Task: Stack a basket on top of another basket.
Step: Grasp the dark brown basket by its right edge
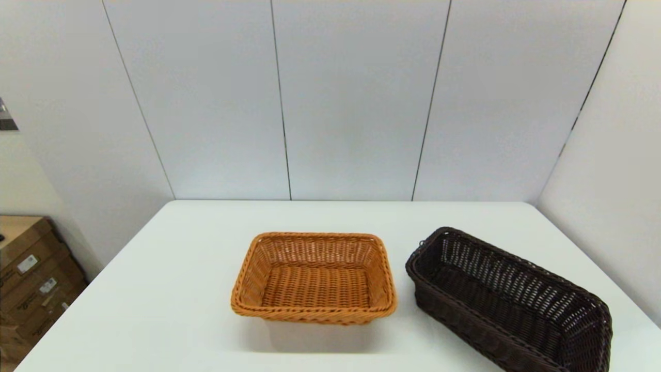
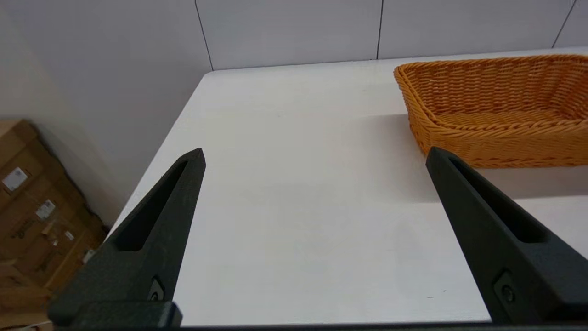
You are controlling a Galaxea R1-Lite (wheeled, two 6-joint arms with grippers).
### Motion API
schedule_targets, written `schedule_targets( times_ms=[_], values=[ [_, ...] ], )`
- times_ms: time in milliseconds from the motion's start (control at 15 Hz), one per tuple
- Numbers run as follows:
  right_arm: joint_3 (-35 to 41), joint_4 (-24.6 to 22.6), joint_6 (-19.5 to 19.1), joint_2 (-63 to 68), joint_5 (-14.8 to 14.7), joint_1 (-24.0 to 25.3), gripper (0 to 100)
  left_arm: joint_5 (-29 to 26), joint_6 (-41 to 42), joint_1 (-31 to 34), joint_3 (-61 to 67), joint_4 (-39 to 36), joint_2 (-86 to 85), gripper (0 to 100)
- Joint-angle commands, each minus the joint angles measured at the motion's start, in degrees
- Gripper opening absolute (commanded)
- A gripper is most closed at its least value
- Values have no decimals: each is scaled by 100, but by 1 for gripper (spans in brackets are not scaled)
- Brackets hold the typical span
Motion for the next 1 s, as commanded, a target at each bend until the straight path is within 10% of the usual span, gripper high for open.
schedule_targets(
  times_ms=[67, 1000],
  values=[
    [0, 2, -3, 9, 7, -2, 100, 4, -8, 1, 18, 0, 7, 100],
    [9, 11, -3, 9, -2, -2, 100, 4, -8, 1, 18, 0, 7, 100]
  ],
)
